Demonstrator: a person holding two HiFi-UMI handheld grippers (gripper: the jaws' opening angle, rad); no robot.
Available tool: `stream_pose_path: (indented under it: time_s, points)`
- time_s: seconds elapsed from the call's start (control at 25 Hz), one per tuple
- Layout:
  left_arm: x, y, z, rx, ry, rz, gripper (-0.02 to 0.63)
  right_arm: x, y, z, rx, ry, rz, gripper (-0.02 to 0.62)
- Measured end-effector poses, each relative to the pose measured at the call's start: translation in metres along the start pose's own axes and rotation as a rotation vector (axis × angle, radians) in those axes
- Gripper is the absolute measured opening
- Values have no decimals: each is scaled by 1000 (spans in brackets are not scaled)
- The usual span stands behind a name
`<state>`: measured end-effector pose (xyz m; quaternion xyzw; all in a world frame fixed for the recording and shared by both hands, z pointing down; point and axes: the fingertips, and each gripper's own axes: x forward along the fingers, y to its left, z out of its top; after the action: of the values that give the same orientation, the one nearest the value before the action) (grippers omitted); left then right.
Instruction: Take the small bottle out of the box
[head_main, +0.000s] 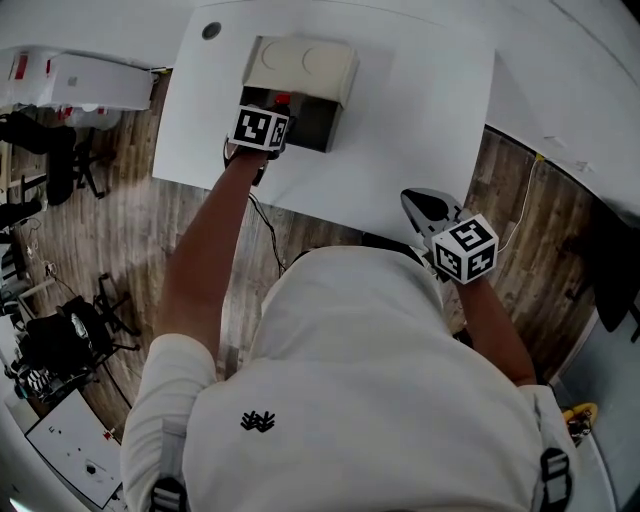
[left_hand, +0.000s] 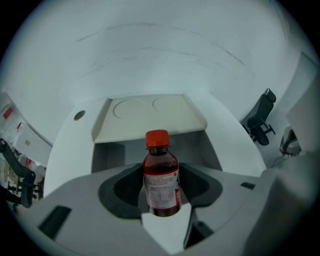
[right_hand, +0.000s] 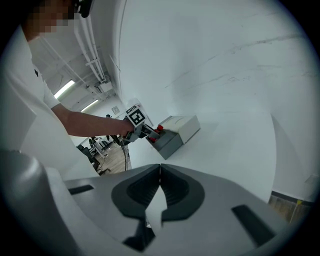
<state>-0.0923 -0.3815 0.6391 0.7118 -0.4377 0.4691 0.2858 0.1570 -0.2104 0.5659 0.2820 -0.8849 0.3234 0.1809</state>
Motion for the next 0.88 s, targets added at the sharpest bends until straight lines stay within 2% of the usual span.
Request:
stream_pose_path:
  time_s: [0.4, 0.88]
  points:
    - [-72, -9, -2, -40, -235, -63, 230, 19, 42, 1, -88, 24, 41, 6]
    - [-171, -11, -65, -88, -424, -106, 229, 43, 106, 0, -183, 39, 57, 7]
